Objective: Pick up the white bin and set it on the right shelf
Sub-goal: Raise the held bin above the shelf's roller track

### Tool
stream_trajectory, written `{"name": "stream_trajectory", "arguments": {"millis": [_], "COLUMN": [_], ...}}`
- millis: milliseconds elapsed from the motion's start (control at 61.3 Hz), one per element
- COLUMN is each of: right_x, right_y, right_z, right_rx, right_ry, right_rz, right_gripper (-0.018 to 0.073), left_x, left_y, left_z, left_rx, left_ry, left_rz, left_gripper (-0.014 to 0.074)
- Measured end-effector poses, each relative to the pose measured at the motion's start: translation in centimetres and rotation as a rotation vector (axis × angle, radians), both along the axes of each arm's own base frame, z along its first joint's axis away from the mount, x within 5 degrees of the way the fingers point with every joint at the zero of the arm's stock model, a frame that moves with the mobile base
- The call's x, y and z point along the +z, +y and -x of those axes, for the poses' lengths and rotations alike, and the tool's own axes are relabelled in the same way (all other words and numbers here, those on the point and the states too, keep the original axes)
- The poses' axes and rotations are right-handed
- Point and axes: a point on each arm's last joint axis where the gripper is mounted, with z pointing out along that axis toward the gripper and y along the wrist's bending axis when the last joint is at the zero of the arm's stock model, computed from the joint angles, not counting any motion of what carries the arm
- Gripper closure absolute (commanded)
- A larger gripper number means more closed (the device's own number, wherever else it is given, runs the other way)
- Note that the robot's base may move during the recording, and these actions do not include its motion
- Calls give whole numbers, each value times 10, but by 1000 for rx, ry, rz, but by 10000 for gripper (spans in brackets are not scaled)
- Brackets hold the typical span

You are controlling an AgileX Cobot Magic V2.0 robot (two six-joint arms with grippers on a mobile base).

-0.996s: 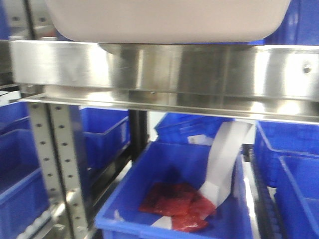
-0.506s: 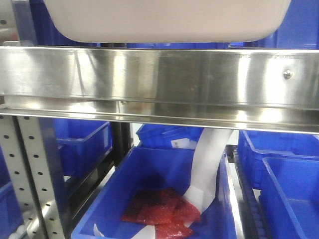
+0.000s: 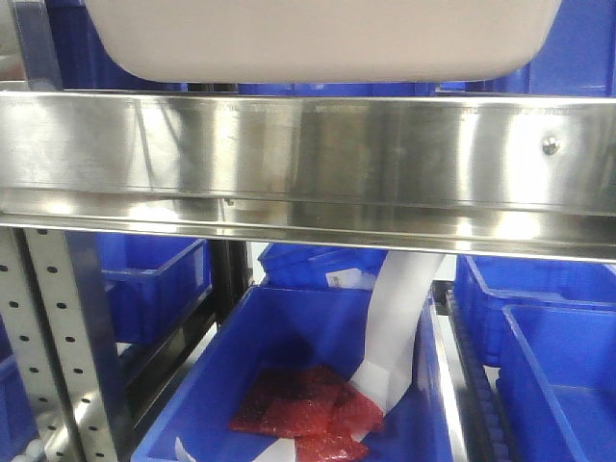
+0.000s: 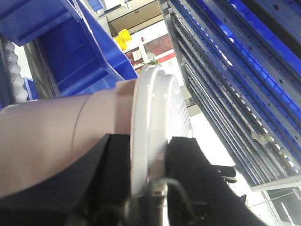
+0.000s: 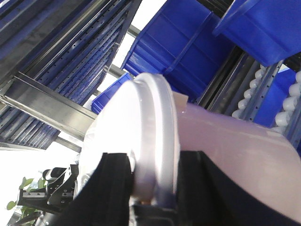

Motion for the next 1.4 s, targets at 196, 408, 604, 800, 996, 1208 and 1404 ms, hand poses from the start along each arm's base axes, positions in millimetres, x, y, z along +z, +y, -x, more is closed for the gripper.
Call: {"name": "stream_trajectory", "arguments": {"millis": [196,408,604,800,996,1208,1404], "right_x": [0,0,0,0,0,2,21], "right_y": [0,0,0,0,-1,-1,-5], "right_z": [0,0,0,0,-1,-1,-10], "right_rx": [0,0,0,0,-9,-18,-61], "right_ry": [0,0,0,0,2,-2,-54], "right_rz": [0,0,0,0,1,4,18], "right_gripper": [493,493,493,493,493,493,493], "left_x": [0,0,0,0,0,1,30], "left_y": [0,0,0,0,0,-1,-12], "left_z": [0,0,0,0,0,0,-2], "left_rx": [0,0,0,0,-1,3,25], "left_ry": [0,0,0,0,0,-32,-135], "left_rz": [0,0,0,0,0,-8,-29], "left_gripper": [722,722,722,722,722,722,722]}}
